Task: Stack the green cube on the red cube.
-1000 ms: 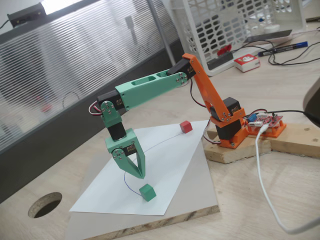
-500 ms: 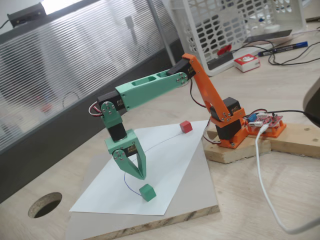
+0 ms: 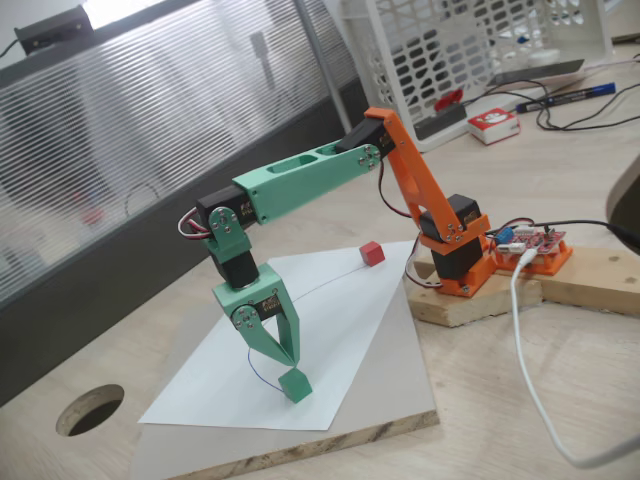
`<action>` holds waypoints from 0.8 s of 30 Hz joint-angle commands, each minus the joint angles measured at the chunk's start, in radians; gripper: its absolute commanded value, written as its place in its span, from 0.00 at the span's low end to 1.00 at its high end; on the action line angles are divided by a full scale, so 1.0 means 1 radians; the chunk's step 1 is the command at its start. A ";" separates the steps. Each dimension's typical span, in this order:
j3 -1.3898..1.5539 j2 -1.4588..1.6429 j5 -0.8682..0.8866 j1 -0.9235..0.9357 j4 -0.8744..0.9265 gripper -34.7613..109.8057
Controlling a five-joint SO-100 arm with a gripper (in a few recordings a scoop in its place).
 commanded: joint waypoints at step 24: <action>-0.014 0.023 0.005 -0.023 -0.003 0.24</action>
